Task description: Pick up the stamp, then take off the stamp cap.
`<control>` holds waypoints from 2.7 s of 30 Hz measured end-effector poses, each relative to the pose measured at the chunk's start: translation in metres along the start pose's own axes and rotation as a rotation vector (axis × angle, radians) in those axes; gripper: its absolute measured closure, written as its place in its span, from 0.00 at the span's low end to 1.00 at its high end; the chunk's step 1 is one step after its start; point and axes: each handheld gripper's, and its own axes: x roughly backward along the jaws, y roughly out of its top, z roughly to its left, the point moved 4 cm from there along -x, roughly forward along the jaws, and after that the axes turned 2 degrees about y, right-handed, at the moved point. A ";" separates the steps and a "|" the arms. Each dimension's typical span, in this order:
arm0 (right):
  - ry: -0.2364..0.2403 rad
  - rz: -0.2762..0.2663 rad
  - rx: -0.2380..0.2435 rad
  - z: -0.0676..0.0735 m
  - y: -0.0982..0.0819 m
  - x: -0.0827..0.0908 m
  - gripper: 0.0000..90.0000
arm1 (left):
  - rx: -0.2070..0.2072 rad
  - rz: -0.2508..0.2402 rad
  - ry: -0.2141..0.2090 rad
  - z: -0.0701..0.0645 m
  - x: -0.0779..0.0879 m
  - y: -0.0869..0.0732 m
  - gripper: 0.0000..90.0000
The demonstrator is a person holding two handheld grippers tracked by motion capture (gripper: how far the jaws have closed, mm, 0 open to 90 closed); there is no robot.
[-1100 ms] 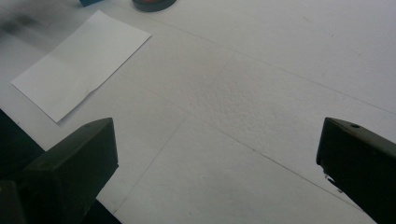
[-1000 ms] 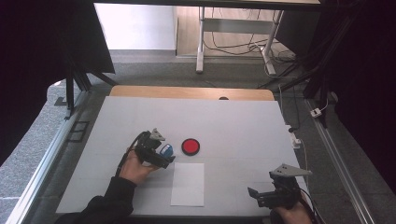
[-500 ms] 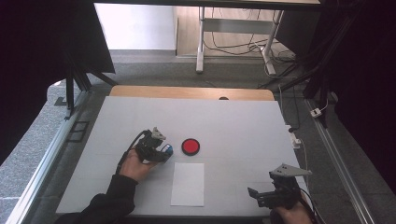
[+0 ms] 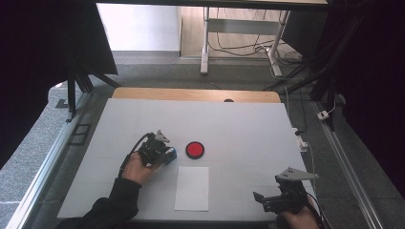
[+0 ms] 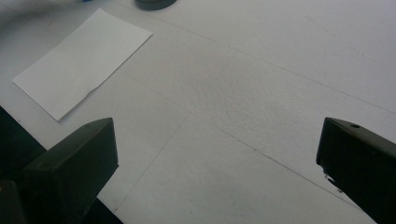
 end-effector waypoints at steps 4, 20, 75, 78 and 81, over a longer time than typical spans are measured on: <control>0.000 0.000 0.000 0.000 0.000 0.000 0.00 | 0.011 0.003 -0.001 0.000 0.000 0.000 0.78; 0.002 -0.002 0.001 0.001 0.000 0.000 0.00 | 0.021 -0.116 -0.076 -0.002 0.033 0.009 0.78; 0.004 -0.007 0.001 0.001 0.000 0.001 0.00 | -0.139 -0.332 -0.409 -0.044 0.108 0.022 0.78; 0.003 -0.009 0.003 0.000 0.000 0.002 0.00 | -0.148 -0.325 -0.413 -0.046 0.108 0.023 0.78; 0.005 -0.021 0.002 0.001 0.000 0.003 0.00 | -0.154 -0.328 -0.421 -0.047 0.107 0.023 0.78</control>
